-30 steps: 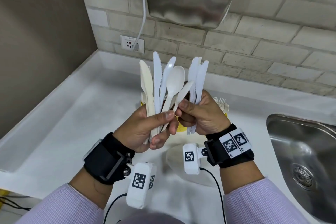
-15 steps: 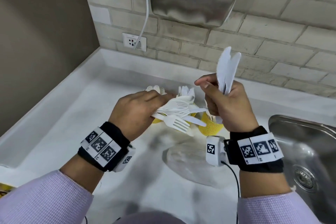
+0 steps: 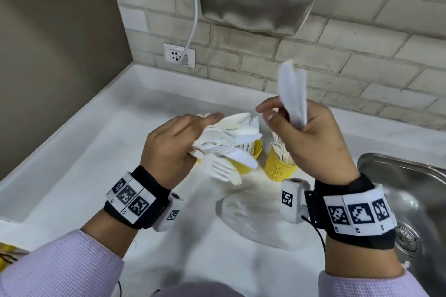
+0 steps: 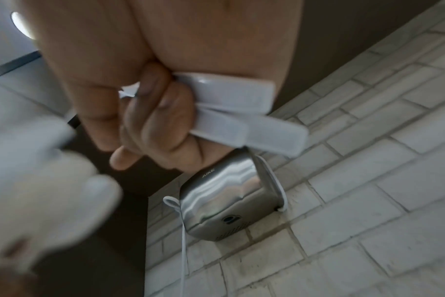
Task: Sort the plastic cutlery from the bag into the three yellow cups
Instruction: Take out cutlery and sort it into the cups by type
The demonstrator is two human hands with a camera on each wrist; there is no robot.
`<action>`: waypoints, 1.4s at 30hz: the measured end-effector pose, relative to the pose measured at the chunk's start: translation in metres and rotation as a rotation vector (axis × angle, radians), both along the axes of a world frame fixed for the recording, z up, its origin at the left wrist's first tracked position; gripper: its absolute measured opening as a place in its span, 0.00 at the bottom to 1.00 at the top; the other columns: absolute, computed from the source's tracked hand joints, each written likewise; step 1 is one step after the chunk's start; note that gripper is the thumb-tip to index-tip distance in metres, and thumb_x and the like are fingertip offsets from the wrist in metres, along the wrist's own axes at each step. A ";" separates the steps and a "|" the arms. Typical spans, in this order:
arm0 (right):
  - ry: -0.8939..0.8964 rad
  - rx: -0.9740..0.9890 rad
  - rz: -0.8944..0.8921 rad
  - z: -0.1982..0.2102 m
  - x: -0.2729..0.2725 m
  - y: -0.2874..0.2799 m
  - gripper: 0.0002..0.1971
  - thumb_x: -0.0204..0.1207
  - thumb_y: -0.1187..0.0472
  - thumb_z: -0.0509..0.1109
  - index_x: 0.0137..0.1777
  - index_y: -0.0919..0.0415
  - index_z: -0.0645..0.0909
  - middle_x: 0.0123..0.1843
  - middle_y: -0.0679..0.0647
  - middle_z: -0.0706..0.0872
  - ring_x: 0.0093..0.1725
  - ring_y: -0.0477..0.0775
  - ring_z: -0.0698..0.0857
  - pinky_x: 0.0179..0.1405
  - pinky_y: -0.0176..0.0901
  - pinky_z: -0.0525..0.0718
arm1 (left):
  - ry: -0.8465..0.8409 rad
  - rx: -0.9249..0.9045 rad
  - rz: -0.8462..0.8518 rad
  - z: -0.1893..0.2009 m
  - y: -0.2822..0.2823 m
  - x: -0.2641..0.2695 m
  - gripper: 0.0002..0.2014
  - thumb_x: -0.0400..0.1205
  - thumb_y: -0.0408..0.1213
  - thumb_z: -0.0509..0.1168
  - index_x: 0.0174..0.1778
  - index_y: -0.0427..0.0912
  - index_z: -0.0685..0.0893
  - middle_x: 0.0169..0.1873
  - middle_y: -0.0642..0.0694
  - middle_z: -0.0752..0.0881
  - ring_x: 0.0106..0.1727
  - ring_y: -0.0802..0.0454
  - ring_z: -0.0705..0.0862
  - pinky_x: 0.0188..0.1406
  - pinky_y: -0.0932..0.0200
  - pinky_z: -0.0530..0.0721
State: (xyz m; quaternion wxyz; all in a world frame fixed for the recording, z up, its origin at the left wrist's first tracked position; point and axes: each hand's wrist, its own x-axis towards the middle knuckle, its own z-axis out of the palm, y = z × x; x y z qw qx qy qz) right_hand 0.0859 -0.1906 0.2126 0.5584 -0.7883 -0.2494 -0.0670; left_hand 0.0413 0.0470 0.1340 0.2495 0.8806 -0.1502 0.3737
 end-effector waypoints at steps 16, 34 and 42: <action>0.145 0.273 0.041 -0.002 -0.008 0.016 0.05 0.84 0.66 0.71 0.51 0.57 0.88 0.23 0.48 0.67 0.21 0.48 0.65 0.24 0.36 0.67 | 0.421 -1.024 -0.479 0.014 -0.041 -0.014 0.13 0.88 0.34 0.63 0.39 0.45 0.89 0.34 0.34 0.85 0.29 0.47 0.82 0.32 0.57 0.78; -0.084 -0.023 0.197 0.032 -0.022 0.027 0.05 0.77 0.66 0.80 0.44 0.58 0.87 0.25 0.52 0.62 0.25 0.54 0.64 0.28 0.44 0.70 | 0.486 -0.728 -0.265 0.003 -0.021 -0.009 0.06 0.85 0.24 0.69 0.45 0.34 0.91 0.32 0.61 0.90 0.31 0.62 0.84 0.37 0.73 0.80; -0.046 0.055 0.248 0.029 -0.022 0.032 0.06 0.78 0.67 0.79 0.50 0.57 0.88 0.23 0.57 0.64 0.23 0.52 0.64 0.31 0.29 0.73 | 0.469 -0.674 -0.162 0.000 -0.012 -0.007 0.06 0.83 0.21 0.69 0.47 0.33 0.91 0.39 0.43 0.92 0.31 0.58 0.84 0.38 0.67 0.81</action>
